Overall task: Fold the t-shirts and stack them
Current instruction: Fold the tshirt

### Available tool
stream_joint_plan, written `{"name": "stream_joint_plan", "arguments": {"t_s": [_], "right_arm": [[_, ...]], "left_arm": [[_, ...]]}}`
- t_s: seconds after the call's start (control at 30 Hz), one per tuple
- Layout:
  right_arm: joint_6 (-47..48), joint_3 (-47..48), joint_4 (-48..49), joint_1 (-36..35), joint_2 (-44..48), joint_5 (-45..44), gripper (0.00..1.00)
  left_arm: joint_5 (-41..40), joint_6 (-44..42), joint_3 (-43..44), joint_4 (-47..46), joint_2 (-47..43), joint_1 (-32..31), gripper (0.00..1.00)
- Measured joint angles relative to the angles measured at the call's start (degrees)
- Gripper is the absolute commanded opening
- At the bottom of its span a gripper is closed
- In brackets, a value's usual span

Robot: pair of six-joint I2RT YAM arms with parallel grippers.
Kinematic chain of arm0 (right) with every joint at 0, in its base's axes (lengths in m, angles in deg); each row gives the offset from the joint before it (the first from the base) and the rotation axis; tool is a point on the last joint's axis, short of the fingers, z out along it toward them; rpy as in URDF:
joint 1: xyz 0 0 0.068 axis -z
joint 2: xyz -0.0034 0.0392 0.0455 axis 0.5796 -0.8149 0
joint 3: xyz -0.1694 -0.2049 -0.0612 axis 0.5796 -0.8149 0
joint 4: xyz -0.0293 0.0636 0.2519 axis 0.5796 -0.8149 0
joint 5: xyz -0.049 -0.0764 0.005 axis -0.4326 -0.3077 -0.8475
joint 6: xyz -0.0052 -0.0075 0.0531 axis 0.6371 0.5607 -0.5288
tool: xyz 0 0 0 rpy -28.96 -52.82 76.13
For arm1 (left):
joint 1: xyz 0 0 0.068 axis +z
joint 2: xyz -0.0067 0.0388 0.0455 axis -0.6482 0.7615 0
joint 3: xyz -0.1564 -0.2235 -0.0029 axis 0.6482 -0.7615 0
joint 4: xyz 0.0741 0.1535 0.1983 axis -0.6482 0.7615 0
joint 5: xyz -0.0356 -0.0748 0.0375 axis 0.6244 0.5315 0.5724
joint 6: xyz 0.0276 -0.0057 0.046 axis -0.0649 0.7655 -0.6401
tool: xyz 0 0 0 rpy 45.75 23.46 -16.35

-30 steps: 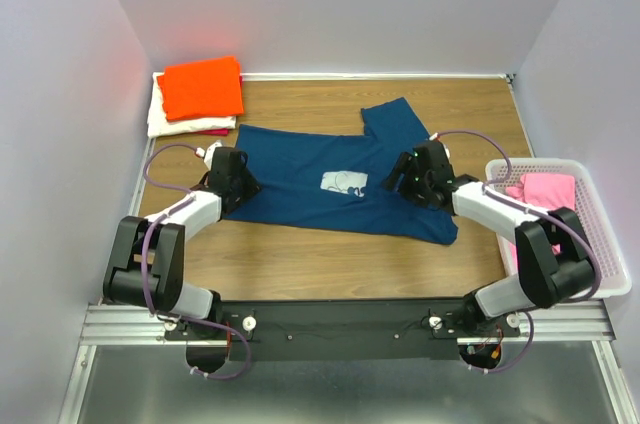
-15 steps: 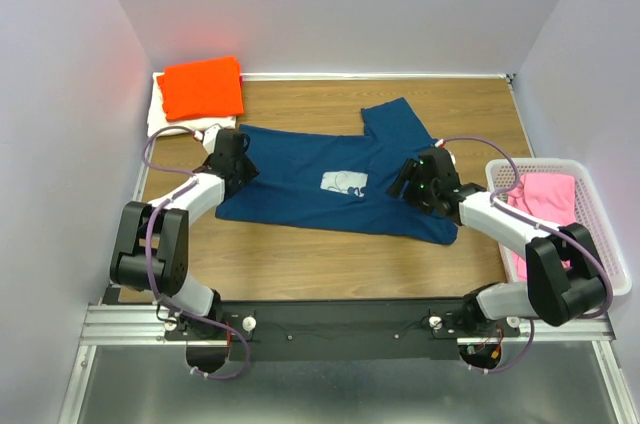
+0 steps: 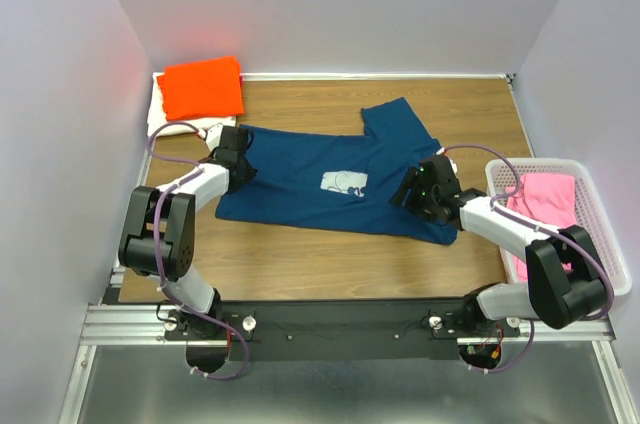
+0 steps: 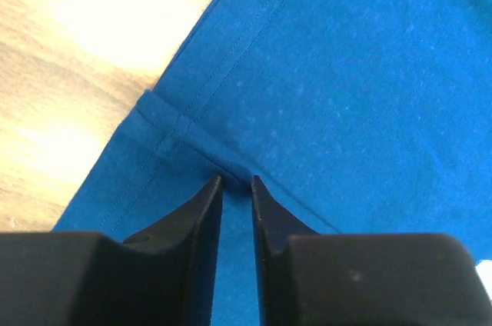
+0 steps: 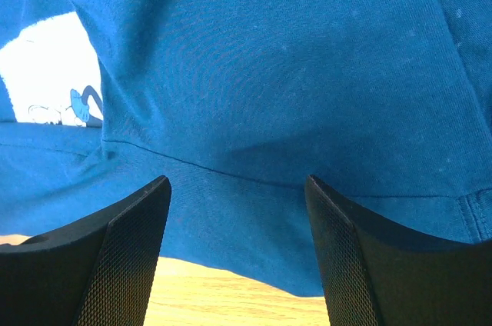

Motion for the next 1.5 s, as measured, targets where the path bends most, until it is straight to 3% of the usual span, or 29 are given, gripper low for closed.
{"name": "stream_joint_plan", "arguments": {"t_s": [0.2, 0.57, 0.7, 0.8, 1.07, 1.27, 1.33, 1.37, 1.47, 1.5], "right_arm": [[-1.09, -0.55, -0.09, 0.02, -0.35, -0.15, 0.77], [-2.29, -1.09, 0.11, 0.00, -1.16, -0.76, 0.77], [-2.32, -1.09, 0.11, 0.00, -1.16, -0.81, 0.77], [-2.32, -1.09, 0.11, 0.00, -1.16, -0.81, 0.77], [-2.27, -1.09, 0.15, 0.00, -1.25, -0.81, 0.78], [-2.27, -1.09, 0.17, 0.00, -1.27, -0.81, 0.78], [-2.27, -1.09, 0.20, 0.00, -1.29, -0.81, 0.78], [-2.27, -1.09, 0.20, 0.00, -1.29, -0.81, 0.78], [-2.27, -1.09, 0.26, 0.00, -1.38, -0.83, 0.78], [-2.27, -1.09, 0.33, 0.00, -1.40, -0.83, 0.78]], "left_arm": [[-0.07, -0.66, 1.40, 0.15, 0.85, 0.00, 0.00], [-0.04, -2.01, 3.43, 1.16, 1.40, 0.52, 0.00], [-0.02, -2.34, 4.09, 2.01, 1.40, 0.83, 0.37], [-0.04, -1.97, 4.11, 2.60, 0.98, 0.92, 0.41], [-0.02, -1.22, 4.13, 2.80, 0.83, 1.03, 0.41], [0.00, -0.81, 4.35, 2.93, 3.17, 1.03, 0.35], [0.02, -0.68, 4.35, 2.93, 3.63, 1.03, 0.29], [0.02, -0.66, 4.35, 2.93, 3.82, 1.03, 0.21], [0.07, -0.55, 4.37, 2.93, 4.22, 1.03, 0.09], [0.11, -0.52, 4.39, 2.93, 4.42, 1.03, 0.00]]}}
